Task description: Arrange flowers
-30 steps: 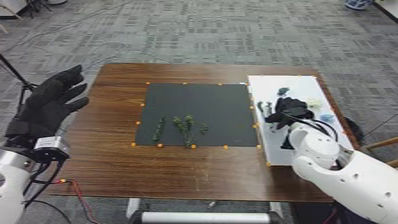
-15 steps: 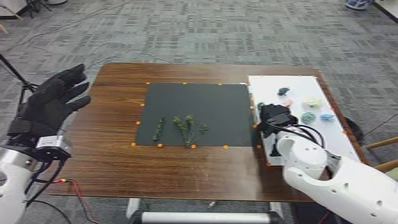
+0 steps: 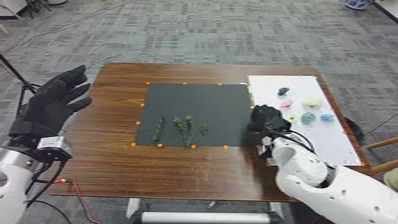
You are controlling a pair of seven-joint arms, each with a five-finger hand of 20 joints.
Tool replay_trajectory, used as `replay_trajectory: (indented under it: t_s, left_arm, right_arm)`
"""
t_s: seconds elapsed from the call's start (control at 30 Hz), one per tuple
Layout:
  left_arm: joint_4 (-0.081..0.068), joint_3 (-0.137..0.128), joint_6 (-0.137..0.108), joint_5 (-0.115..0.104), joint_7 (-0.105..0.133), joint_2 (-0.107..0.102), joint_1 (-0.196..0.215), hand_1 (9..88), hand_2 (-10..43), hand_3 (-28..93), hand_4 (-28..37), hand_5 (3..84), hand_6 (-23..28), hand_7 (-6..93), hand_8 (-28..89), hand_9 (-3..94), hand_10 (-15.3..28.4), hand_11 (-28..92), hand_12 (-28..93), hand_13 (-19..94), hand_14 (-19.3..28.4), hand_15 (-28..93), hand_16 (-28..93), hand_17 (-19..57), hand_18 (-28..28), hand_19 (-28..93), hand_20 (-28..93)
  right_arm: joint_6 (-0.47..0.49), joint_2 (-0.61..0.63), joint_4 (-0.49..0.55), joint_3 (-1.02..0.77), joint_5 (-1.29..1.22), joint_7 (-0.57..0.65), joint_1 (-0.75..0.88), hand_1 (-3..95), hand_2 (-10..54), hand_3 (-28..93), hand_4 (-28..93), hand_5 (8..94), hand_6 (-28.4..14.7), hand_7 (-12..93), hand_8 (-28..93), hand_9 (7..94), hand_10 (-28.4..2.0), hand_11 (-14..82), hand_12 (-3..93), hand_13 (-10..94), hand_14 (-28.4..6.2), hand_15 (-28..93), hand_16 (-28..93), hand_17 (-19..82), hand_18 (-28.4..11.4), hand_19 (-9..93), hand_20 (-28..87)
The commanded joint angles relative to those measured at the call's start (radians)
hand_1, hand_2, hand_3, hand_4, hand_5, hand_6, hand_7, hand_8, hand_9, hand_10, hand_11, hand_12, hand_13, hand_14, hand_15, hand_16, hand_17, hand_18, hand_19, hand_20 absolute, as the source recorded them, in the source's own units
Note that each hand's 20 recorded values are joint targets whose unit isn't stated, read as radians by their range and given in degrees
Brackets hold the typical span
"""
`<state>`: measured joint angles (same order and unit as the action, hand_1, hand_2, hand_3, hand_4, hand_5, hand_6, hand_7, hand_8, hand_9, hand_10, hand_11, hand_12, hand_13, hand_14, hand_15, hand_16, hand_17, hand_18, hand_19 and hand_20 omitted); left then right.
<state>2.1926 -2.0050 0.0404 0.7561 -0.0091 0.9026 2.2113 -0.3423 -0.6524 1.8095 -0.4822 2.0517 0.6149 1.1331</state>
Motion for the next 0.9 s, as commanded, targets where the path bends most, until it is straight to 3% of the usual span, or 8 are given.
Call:
replay_trajectory:
  t_s: [0.03, 0.17, 0.2, 0.4, 0.6, 0.9]
  left_arm:
    - [-0.001, 0.008, 0.011, -0.003, -0.002, 0.001, 0.001, 24.4, -9.1, 64, -28.3, 20.0, 1.4, 19.5, -9, 12.2, 8.1, 21, 18, 4, 10.7, 37, -6, -11.4, 17.7, 33, 11]
    - [0.002, 0.003, 0.012, -0.003, -0.001, 0.004, 0.007, 24.4, -9.2, 64, -28.3, 19.9, 1.5, 19.5, -9, 12.1, 8.1, 21, 18, 4, 10.7, 37, -6, -11.5, 17.7, 33, 11]
    - [0.002, 0.003, 0.011, -0.004, -0.001, 0.004, 0.007, 24.3, -9.1, 64, -28.3, 19.9, 1.5, 19.5, -9, 12.1, 8.1, 21, 18, 4, 10.7, 37, -6, -11.5, 17.7, 33, 11]
    - [0.005, 0.002, 0.006, -0.004, -0.001, 0.008, 0.011, 24.3, -9.1, 64, -28.3, 19.9, 1.5, 19.5, -9, 12.1, 8.2, 21, 18, 4, 10.7, 37, -6, -11.5, 17.7, 33, 11]
    - [0.002, 0.008, 0.005, -0.004, -0.002, 0.008, 0.002, 24.5, -9.1, 64, -28.3, 19.9, 1.4, 19.6, -9, 12.1, 8.1, 21, 18, 4, 10.7, 37, -6, -11.4, 17.7, 33, 11]
    - [0.002, 0.009, 0.005, -0.005, -0.003, 0.008, 0.000, 24.3, -9.0, 64, -28.3, 19.9, 1.5, 19.7, -9, 12.2, 8.1, 21, 18, 4, 10.6, 37, -6, -11.4, 17.7, 33, 11]
  right_arm:
    - [0.008, -0.043, 0.059, 0.005, 0.016, -0.053, 0.018, 38.5, -9.5, 87, -13, 75.5, -2.7, 60, 28, 82.5, -10.3, 71.1, 55.5, 77, -11.0, 90, 50, 42, -24.5, 93, 58]
    - [0.006, -0.062, 0.035, 0.022, 0.001, -0.147, 0.020, 38.6, -9.5, 87, -14, 75.5, -2.7, 60, 28, 82.3, -10.4, 70.9, 55.7, 77, -10.9, 90, 50, 42, -24.4, 93, 58]
    - [0.014, -0.070, 0.036, 0.046, 0.008, -0.101, 0.004, 38.6, -9.5, 87, -14, 75.3, -2.7, 60, 28, 82.3, -10.4, 70.9, 55.7, 77, -10.9, 90, 50, 42, -24.3, 93, 58]
    - [0.030, -0.114, -0.034, 0.046, 0.005, -0.147, 0.011, 38.8, -9.5, 86, -14, 75.0, -2.6, 60, 27, 82.1, -10.1, 70.8, 55.8, 77, -10.9, 90, 51, 42, -24.2, 93, 58]
    - [0.044, -0.152, -0.081, 0.084, 0.054, -0.051, -0.010, 38.9, -9.5, 86, -15, 74.6, -2.4, 60, 27, 81.8, -10.0, 70.7, 55.7, 76, -10.9, 90, 50, 42, -24.0, 93, 58]
    - [0.302, -0.162, -0.033, 0.017, 0.080, 0.060, 0.025, 39.2, -9.5, 85, -15, 74.9, -1.9, 60, 26, 82.0, -9.6, 70.2, 55.6, 76, -10.7, 90, 49, 42, -24.0, 93, 57]
